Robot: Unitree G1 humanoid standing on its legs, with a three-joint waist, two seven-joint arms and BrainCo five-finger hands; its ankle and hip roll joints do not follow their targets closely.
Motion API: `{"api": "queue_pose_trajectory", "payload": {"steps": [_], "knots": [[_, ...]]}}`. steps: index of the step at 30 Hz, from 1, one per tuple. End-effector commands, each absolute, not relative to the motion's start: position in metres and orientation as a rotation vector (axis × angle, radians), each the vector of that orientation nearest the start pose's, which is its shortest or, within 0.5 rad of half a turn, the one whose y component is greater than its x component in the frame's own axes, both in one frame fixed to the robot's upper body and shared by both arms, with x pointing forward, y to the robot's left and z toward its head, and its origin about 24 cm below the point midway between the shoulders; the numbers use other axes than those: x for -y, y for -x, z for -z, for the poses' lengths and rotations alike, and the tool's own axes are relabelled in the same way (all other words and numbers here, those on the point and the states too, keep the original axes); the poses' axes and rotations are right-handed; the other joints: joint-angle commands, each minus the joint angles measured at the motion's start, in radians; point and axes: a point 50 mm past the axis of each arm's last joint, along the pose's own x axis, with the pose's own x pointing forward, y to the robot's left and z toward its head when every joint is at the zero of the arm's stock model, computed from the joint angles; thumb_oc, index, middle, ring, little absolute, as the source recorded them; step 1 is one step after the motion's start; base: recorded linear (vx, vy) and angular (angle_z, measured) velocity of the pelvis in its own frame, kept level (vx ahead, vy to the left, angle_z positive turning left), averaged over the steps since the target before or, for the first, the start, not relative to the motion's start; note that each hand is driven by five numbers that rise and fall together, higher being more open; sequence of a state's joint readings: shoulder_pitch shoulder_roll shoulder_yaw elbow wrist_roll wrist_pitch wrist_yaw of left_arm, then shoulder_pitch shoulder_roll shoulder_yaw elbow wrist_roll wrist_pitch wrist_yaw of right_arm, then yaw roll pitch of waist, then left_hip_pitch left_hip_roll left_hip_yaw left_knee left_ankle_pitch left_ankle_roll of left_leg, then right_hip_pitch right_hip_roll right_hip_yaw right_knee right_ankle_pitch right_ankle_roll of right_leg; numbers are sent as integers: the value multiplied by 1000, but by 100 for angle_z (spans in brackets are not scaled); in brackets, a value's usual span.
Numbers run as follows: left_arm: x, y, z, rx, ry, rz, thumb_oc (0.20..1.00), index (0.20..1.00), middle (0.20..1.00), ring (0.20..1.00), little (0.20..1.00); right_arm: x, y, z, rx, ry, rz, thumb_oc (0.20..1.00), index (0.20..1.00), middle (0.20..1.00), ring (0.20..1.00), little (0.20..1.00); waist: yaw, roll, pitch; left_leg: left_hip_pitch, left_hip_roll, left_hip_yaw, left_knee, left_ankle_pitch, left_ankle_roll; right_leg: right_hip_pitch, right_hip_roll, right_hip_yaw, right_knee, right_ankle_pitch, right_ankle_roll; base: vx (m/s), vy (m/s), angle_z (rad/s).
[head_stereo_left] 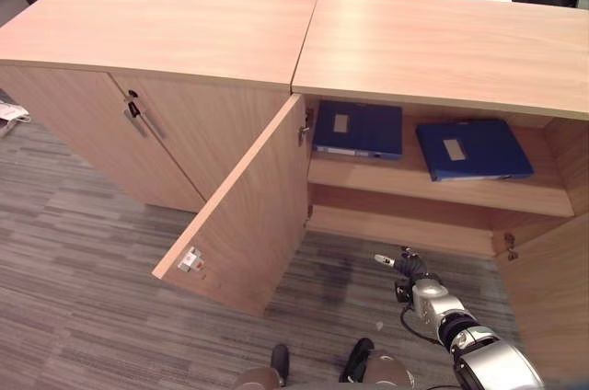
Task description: Put the empty folder in the office cabinet
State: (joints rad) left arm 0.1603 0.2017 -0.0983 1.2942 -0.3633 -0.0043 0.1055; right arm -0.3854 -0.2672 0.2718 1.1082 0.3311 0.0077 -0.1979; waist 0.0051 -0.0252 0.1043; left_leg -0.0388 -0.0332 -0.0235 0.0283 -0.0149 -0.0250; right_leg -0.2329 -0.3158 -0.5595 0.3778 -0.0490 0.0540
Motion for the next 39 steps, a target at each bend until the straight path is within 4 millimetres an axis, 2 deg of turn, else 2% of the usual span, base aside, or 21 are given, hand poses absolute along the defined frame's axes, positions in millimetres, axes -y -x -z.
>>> {"api": "queue_pose_trajectory", "payload": {"steps": [1,4,6,7,8,9,11,12,14,15,16,20,21,23,26,30,34,39], "knots": [[-236,7,171,-1448,-60,-387,1000,1000,1000,1000,1000,207,-272,74,-669,185,208,1000,1000,1000,1000,1000,4,-8,-3,26,-78,-12,-116,-11,67,-43,-31,67,30,240,162,33,125,-16],[-236,7,171,-1452,-67,-370,1000,1000,1000,1000,1000,209,-269,77,-684,186,211,1000,1000,1000,1000,1000,6,-7,-8,51,-97,-12,-110,-27,87,-37,-58,75,65,248,172,67,146,-16],[-235,13,171,-1474,-71,-356,1000,1000,1000,1000,1000,209,-267,78,-692,187,209,1000,1000,1000,1000,1000,5,-2,-8,72,-110,2,-95,-43,102,-33,-82,93,133,267,180,65,134,-12],[-235,17,171,-1487,-70,-353,1000,1000,1000,1000,1000,209,-267,79,-692,189,204,1000,1000,1000,1000,1000,4,-2,-3,86,-118,10,-90,-50,112,-47,-100,116,183,302,191,2,179,-14],[-236,22,171,-1506,-79,-347,1000,1000,1000,1000,1000,207,-266,79,-694,185,197,1000,1000,1000,1000,1000,-3,3,7,93,-121,26,-77,-49,132,-77,-131,151,250,382,195,19,137,-26],[-237,24,171,-1509,-78,-350,1000,1000,1000,1000,1000,206,-267,79,-692,184,196,1000,1000,1000,1000,1000,-1,6,10,111,-117,32,-80,-67,131,-87,-142,174,282,380,206,13,97,-26],[-238,24,170,-1511,-80,-349,1000,1000,1000,1000,1000,206,-268,79,-693,178,200,1000,1000,1000,1000,1000,-1,3,6,118,-111,59,-79,-79,132,-87,-177,184,260,393,208,48,-1,-26],[-239,22,170,-1504,-77,-358,1000,1000,1000,1000,1000,205,-270,77,-688,177,197,1000,1000,1000,1000,1000,0,-2,3,113,-108,67,-79,-80,127,-78,-177,182,227,391,206,23,-50,-17],[-240,22,170,-1500,-73,-367,1000,1000,1000,1000,1000,205,-272,76,-681,178,196,1000,1000,1000,1000,1000,2,-6,2,111,-102,72,-83,-77,120,-62,-164,175,176,384,200,20,-65,-17],[-240,21,170,-1494,-70,-372,1000,1000,1000,1000,1000,204,-274,74,-672,180,194,1000,1000,1000,1000,1000,4,-15,0,109,-101,71,-88,-74,109,-51,-148,164,103,370,192,58,-162,-44],[-242,20,170,-1485,-64,-389,1000,1000,1000,1000,1000,202,-280,69,-651,181,193,1000,1000,1000,1000,1000,6,-22,0,108,-87,66,-92,-68,91,-50,-103,137,-3,353,181,89,-225,-41],[-245,12,169,-1453,-47,-433,1000,1000,1000,1000,1000,201,-288,61,-620,164,205,1000,1000,1000,1000,1000,-1,-31,11,109,-58,55,-78,-75,62,-68,-52,110,-145,374,177,102,-198,-23],[-245,10,169,-1446,-46,-432,1000,1000,1000,1000,1000,202,-289,59,-610,162,207,1000,1000,1000,1000,1000,-3,-38,9,108,-56,51,-76,-81,53,-40,-34,105,-201,354,170,193,-284,10],[-245,11,169,-1452,-46,-441,1000,1000,1000,1000,1000,202,-289,59,-604,165,209,1000,1000,1000,1000,1000,-4,-45,-3,112,-44,53,-83,-82,37,-19,-11,90,-235,325,155,162,-179,23],[-245,11,169,-1445,-27,-470,1000,1000,1000,1000,1000,202,-291,55,-577,173,207,1000,1000,1000,1000,1000,-9,-51,-11,114,-22,46,-93,-85,22,-17,8,87,-231,312,148,186,-227,26],[-241,3,170,-1424,-22,-468,1000,1000,1000,1000,1000,208,-302,36,-473,183,224,1000,1000,1000,1000,1000,-22,-57,-11,107,35,9,-98,-89,-7,-28,40,71,-189,254,133,146,-219,22],[-242,-2,169,-1401,-24,-468,1000,1000,1000,1000,1000,210,-309,23,-408,191,228,1000,1000,1000,1000,1000,-28,-56,-4,107,67,4,-103,-86,-25,-32,53,60,-164,224,128,114,-180,10],[-247,-11,167,-1361,-35,-474,1000,1000,1000,1000,1000,224,-315,5,-327,208,276,1000,1000,1000,1000,1000,-31,-49,9,103,123,6,-92,-78,-53,-31,80,41,-133,171,111,114,-193,21]]}}
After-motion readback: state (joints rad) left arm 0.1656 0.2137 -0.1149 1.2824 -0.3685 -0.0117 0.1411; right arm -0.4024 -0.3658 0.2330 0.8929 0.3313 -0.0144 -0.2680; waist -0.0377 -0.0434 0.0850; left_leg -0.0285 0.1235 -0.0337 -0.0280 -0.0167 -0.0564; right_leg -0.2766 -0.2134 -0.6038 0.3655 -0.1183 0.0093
